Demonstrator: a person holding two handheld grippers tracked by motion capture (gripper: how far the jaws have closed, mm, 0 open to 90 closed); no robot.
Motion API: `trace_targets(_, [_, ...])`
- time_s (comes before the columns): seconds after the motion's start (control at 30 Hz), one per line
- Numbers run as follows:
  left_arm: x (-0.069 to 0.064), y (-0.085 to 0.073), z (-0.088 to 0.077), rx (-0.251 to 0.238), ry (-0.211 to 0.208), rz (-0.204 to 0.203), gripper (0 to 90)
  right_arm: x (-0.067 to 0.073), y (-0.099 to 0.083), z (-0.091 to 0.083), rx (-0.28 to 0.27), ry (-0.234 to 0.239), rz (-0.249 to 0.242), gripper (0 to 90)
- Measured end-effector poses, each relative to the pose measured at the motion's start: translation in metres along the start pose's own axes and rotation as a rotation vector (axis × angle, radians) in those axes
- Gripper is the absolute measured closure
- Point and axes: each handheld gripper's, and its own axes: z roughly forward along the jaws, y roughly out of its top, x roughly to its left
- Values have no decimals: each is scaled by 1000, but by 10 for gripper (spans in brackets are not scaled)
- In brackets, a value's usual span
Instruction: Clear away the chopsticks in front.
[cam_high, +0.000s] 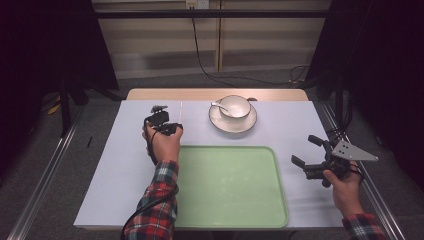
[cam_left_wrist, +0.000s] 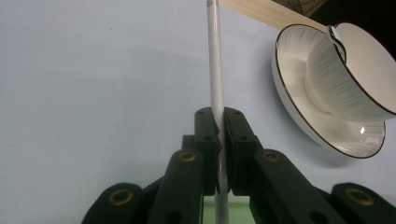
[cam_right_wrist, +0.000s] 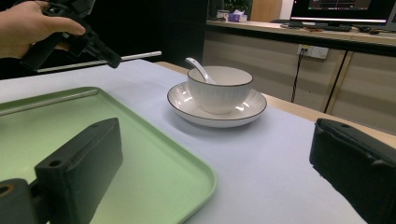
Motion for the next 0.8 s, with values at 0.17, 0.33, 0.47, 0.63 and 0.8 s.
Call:
trace_targets(0.17, [7, -10, -8, -9, 8, -8, 855, 1, 0, 1, -4, 2, 3, 18])
trace_targets(0.33, [13, -23, -17, -13, 15, -15, 856, 0, 0, 0, -9, 1, -5, 18])
trace_targets(0.47, [17, -33, -21, -4, 18, -16, 855, 1, 0, 0, -8, 1, 2, 18])
trace_targets(0.63, [23, -44, -29, -6, 23, -22, 855, 1, 1, 0, -5, 1, -1, 18])
trace_targets(0.8, [25, -53, -33, 3, 3, -32, 855, 1, 1, 0, -5, 2, -1, 18])
